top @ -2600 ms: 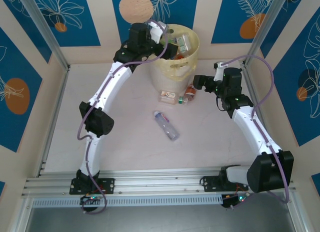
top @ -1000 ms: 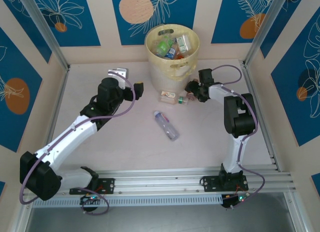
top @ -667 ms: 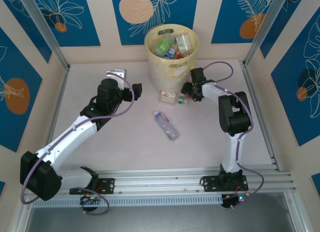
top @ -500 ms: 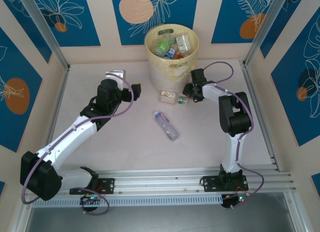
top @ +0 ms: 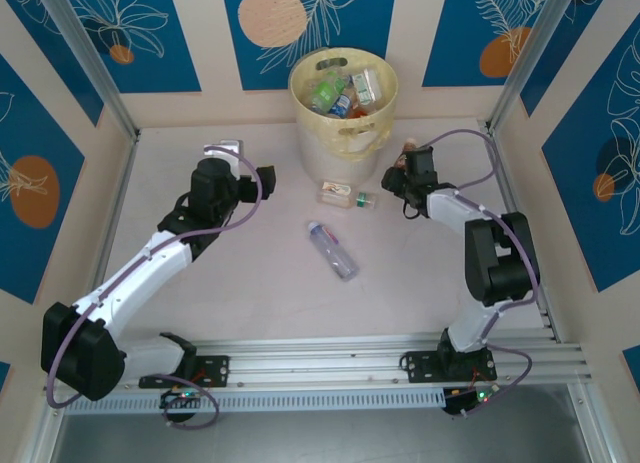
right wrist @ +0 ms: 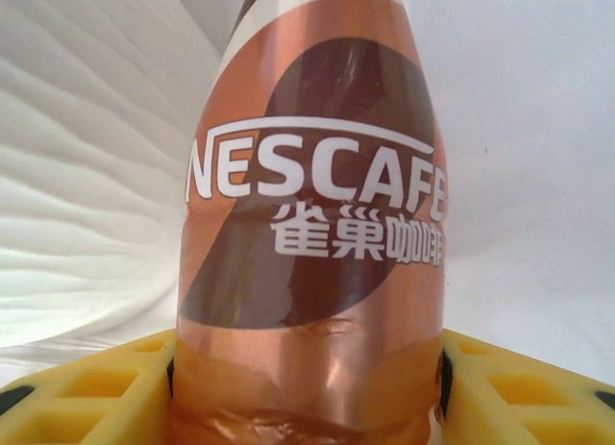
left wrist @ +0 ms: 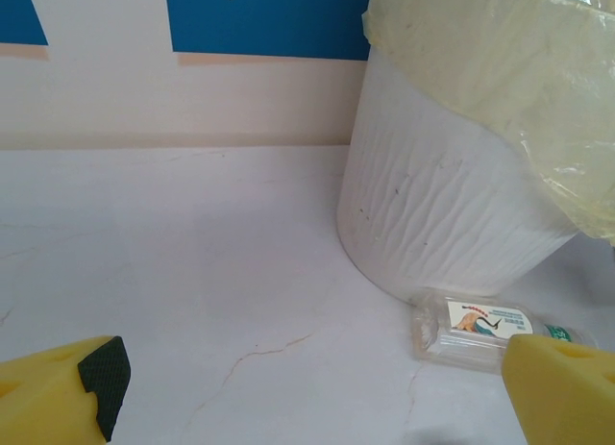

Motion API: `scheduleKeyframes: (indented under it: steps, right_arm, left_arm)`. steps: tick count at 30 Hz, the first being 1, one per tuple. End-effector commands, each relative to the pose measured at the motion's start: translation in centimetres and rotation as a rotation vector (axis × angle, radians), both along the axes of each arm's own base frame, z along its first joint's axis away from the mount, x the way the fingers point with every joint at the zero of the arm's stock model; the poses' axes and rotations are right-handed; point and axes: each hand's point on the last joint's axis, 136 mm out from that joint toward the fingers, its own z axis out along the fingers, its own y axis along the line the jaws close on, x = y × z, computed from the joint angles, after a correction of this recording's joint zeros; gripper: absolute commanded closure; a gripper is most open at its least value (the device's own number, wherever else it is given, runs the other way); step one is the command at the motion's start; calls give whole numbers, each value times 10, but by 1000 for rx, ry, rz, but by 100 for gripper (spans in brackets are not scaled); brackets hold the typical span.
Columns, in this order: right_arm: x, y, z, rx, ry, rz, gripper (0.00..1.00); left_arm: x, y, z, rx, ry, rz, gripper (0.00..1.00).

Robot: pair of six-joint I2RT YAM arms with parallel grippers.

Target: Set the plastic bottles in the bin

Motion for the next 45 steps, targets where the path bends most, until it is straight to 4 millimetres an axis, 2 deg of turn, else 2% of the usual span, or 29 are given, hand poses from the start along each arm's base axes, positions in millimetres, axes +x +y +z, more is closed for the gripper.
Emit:
scheduleKeyframes:
  steps: [1, 5, 12, 18, 22, 24, 30, 34, 39, 45]
  right_arm:
    - [7, -2, 52, -10, -178, 12, 70]
    - [-3, -3, 96, 3, -299, 24, 71]
    - [-25, 13, 183, 29, -473, 147, 72]
    - [-44, 50, 274, 67, -662, 355, 73]
    - [-45, 89, 307, 43, -703, 559, 73]
    - [-38, 104, 310, 13, -694, 648, 73]
    - [-15, 129, 309, -126, -679, 849, 71]
    - [10, 134, 288, -185, -590, 948, 69]
    - [45, 120, 260, -173, -477, 947, 68]
    - [41, 128, 218, -217, -385, 1143, 59]
  left_arm:
    - [-1, 9, 8, -32, -22, 29, 0]
    - [-1, 12, 5, -36, -14, 37, 0]
    - [1, 16, -1, -53, 2, 44, 0]
    - [2, 19, -4, -72, 12, 51, 0]
    - [1, 21, -7, -87, 17, 55, 0]
    - [0, 22, -7, -90, 18, 59, 0]
    - [-6, 32, -4, -92, 11, 78, 0]
    - [-10, 37, -2, -103, 2, 89, 0]
    - [-16, 45, -5, -106, 3, 111, 0]
    - [-19, 53, -8, -110, 6, 132, 0]
